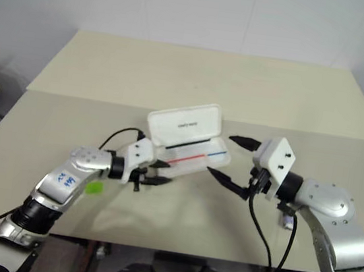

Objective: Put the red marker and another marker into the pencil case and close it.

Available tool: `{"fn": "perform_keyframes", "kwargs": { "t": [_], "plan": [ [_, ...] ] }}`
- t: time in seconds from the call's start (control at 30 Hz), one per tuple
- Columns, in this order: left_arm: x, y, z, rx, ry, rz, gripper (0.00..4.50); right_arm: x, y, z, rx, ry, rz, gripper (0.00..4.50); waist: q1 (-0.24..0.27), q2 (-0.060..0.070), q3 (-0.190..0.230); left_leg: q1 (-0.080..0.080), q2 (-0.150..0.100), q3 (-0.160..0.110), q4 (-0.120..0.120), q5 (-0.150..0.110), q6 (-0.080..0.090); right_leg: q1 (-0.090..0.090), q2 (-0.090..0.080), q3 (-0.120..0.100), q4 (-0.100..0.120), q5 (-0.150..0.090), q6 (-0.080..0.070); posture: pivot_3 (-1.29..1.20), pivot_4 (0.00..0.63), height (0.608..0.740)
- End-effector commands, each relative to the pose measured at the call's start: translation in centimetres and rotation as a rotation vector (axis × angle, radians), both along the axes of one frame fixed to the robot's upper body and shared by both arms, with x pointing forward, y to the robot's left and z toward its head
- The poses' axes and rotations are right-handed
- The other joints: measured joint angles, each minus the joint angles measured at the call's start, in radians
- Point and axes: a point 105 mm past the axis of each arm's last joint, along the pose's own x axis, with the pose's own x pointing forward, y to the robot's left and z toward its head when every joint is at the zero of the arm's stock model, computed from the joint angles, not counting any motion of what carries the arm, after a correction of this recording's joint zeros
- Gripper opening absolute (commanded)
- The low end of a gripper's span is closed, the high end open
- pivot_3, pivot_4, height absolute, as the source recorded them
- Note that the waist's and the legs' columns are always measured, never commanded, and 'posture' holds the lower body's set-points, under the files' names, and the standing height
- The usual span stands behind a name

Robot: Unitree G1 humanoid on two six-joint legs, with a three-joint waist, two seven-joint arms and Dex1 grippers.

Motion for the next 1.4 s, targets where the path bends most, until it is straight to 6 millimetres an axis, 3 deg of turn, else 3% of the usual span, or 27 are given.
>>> {"fn": "perform_keyframes", "kwargs": {
  "t": [0.03,0.4,0.5,0.67,1.0,1.13,1.4],
  "plan": [
    [0.5,0.3,-0.5,0.06,-0.004,0.004,2.11,-0.5,-0.3,1.2,0.02,-0.072,-0.007,4.5,-0.002,0.0,0.0,0.0,0.0,0.0,0.0,0.0,0.0,0.0,0.0,0.0,0.0,0.0,0.0,0.0,0.15,0.74],
    [0.3,-1.5,-1.7,0.125,0.042,-0.055,2.11,-0.6,-0.7,1.4,0.022,-0.11,-0.02,4.5,-0.003,-0.001,0.0,0.001,0.0,0.001,0.0,0.0,0.0,0.0,0.0,0.0,0.0,0.0,0.001,0.0,0.15,0.74],
    [0.3,-1.8,-2.0,0.144,0.05,-0.065,1.5,-0.5,-0.8,1.4,0.022,-0.118,-0.022,4.5,-0.003,-0.001,-0.001,0.001,0.0,0.001,0.0,0.0,0.0,0.0,0.0,0.0,0.0,0.0,0.001,0.0,0.15,0.74],
    [0.3,-2.0,-2.2,0.159,0.049,-0.067,0.01,-0.3,-0.7,1.5,0.023,-0.131,-0.022,4.5,0.0,-0.001,-0.001,0.001,0.0,0.001,0.0,0.0,0.0,0.0,0.0,0.0,0.0,0.0,0.001,0.0,0.15,0.74],
    [-0.6,-2.4,-1.1,0.138,-0.006,-0.196,0.01,0.0,-0.7,1.2,0.022,-0.131,-0.017,4.5,-0.002,-0.002,-0.001,0.002,0.0,0.001,0.0,0.0,0.0,0.0,0.0,0.0,0.0,0.0,0.001,0.0,0.15,0.74],
    [-1.4,-2.6,-0.3,0.182,-0.112,-0.352,0.01,0.0,-0.8,1.1,0.022,-0.122,-0.012,4.5,-0.001,-0.002,-0.001,0.001,0.0,0.001,0.0,0.0,0.0,0.0,0.0,0.0,0.0,0.0,0.001,0.0,0.15,0.74],
    [-1.8,-3.3,-0.2,0.175,-0.118,-0.388,0.01,-0.1,-0.8,1.0,0.024,-0.118,-0.012,4.5,-0.001,-0.002,-0.001,-0.001,-0.001,0.001,0.001,-0.001,0.002,0.0,0.0,0.0,-0.001,0.0,0.001,0.0,0.15,0.74]
  ]
}}
